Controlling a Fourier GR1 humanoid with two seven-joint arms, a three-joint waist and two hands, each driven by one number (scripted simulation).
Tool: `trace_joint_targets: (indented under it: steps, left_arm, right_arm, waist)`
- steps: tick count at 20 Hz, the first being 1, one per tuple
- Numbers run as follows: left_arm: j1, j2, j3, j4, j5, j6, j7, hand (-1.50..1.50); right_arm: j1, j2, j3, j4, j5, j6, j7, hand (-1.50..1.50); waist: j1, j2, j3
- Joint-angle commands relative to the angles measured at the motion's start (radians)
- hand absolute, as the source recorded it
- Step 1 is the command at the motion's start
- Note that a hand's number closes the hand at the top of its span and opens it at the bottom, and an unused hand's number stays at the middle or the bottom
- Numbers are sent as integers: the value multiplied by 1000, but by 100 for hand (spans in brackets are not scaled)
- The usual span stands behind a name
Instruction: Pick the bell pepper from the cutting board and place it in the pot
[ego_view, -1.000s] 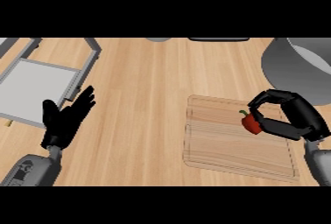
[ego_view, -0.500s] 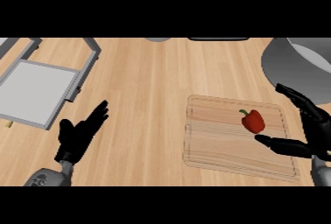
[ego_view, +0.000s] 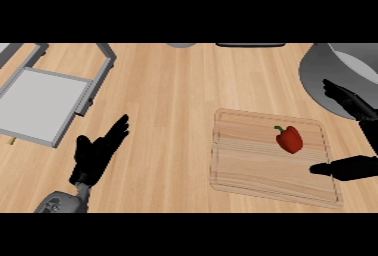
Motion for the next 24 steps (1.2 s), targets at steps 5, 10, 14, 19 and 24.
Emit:
trace_joint_targets:
  steps: [5,10,14,19,24]
  left_arm:
    - [28,-18,-14,-29,-54,-1,-30,0]
    - [27,-25,3,-31,-30,-16,7,0]
    - [-19,-48,58,61,-66,-50,-15,0]
    - [-37,-51,87,22,-63,-60,35,0]
    - [56,-99,72,3,-134,-55,-18,0]
  right_arm:
    - [-180,24,74,190,-1,94,256,-150]
    - [-160,-24,181,313,116,221,183,-150]
    - [-155,0,131,384,176,240,103,-150]
    - [-252,20,97,652,293,159,-117,-150]
    - [-270,48,37,705,308,174,-174,-150]
  waist:
    - [25,6,1]
    - [26,7,2]
    - [3,3,1]
    - [9,5,2]
    - [8,2,2]
